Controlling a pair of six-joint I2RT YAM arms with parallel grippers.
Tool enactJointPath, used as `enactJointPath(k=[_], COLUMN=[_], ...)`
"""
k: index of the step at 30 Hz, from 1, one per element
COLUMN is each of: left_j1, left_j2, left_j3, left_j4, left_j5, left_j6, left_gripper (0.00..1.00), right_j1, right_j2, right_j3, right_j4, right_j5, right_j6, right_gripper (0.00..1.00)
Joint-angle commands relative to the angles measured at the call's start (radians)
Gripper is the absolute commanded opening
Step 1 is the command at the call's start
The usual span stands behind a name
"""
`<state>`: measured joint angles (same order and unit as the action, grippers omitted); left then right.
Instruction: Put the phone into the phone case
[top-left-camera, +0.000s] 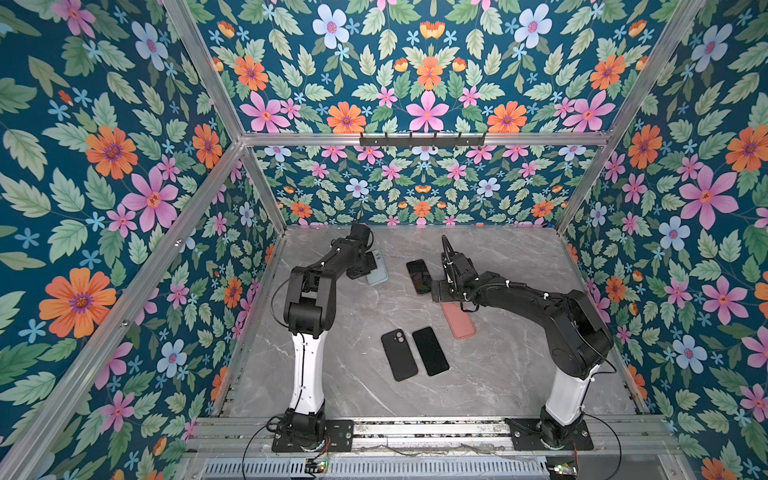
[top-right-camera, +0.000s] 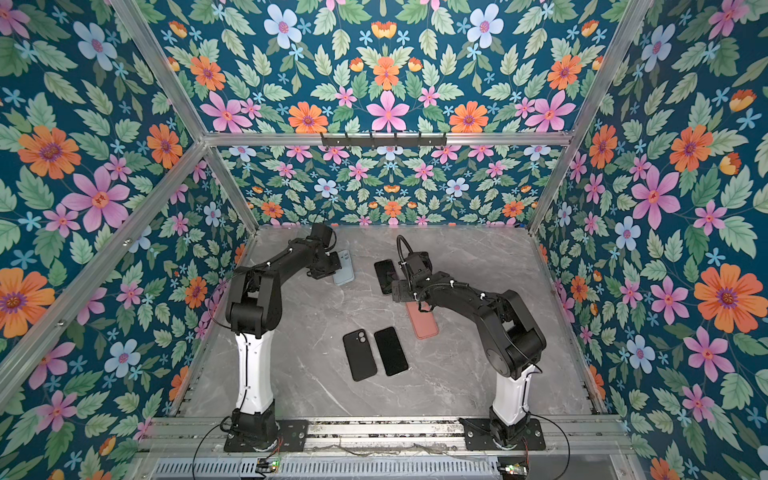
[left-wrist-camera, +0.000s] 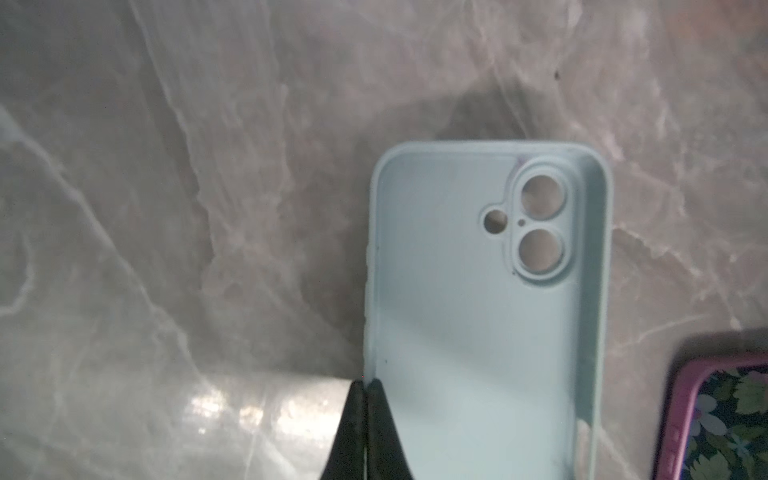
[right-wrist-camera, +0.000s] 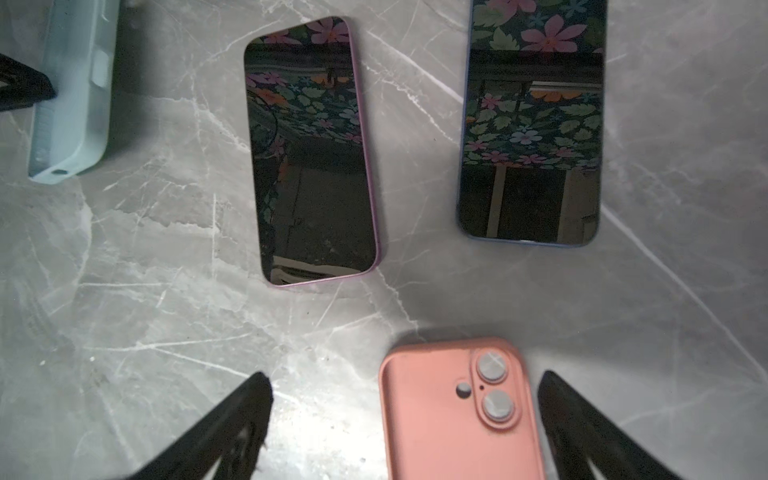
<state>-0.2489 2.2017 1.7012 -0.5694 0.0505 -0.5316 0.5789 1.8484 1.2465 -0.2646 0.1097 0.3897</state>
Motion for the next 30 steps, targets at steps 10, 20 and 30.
enactJointPath(k=[10,20,30], left_j1=[-0.056,-0.140,-0.150], left_j2=[-0.231,-0.308,-0.305], left_j3=[-0.290,-0.439,-0.460], left_j4=[-0.068,-0.010,0.027], left_j5=[-0.084,-0.092,-0.025], left_j6=[-0.178,-0.234,-0.226], left_gripper=[0.00,0.00,0.12], right_j1=[0.067,0.085,0.085], right_j2=[0.006,0.040,0.099], right_j3=[0.028,0.049,0.119], right_j4=[-0.061,-0.076,-0.130], right_j5=[-0.009,-0.029,-0.010], right_j6=[0.003,-0.004,-0.030], right_gripper=[0.99,0.98,0.97])
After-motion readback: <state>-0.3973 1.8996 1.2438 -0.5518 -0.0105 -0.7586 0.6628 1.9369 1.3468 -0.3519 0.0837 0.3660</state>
